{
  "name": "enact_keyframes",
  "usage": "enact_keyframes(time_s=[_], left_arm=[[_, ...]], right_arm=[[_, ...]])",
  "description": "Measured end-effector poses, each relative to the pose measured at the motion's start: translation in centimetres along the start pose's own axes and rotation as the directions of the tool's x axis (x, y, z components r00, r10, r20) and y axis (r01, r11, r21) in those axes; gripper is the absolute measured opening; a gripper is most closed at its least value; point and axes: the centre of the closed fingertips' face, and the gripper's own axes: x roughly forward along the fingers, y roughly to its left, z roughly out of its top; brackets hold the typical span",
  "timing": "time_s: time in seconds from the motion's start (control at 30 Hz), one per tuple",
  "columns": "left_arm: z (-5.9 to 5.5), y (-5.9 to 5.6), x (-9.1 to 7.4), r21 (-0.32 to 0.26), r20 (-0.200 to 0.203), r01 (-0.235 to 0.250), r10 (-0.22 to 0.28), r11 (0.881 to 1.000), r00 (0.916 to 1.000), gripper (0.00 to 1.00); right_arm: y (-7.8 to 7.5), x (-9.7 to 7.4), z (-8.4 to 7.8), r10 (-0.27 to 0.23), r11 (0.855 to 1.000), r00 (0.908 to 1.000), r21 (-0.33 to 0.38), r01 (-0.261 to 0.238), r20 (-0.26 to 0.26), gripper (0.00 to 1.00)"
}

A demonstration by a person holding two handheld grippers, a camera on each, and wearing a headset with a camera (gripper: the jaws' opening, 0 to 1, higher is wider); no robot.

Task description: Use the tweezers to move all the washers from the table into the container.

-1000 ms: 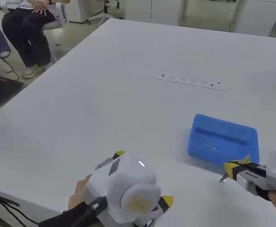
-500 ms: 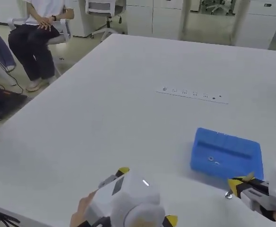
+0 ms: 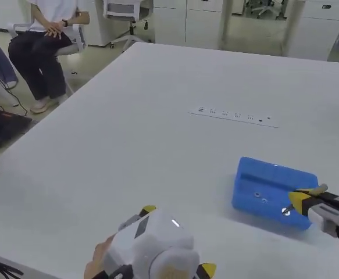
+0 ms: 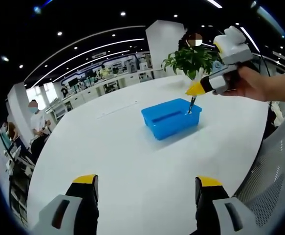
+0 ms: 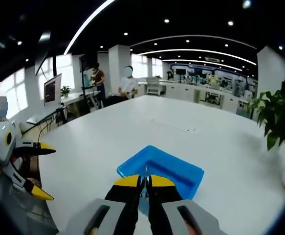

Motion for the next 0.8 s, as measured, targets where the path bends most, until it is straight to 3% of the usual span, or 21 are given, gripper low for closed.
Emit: enact_keyframes(time_s=[0.3,0.57,0.8], left_arm=[[-0.1,0.0,0.1,-0.005,-0.008,0.001,-0.001,1.0,1.0,0.83],[-0.3,0.2,0.1,-0.012,-0.013,-0.008,0.008,1.0,0.9999,0.83],[-0.5,0.1,0.2,-0.01,-0.027,0.0,0.0,1.0,0.9996,0.83]], right_arm=[[-1.9,1.3,1.6,-0.06,0.998,0.9979,-0.013,0.061,0.023,0.02],[-3.0,3.6,-0.5,-0.09,0.996,0.9951,-0.028,0.089,-0.04,0.02],[-2.9,4.9,-2.4,-0.092,0.995,0.9923,-0.032,0.09,-0.083,0.02]])
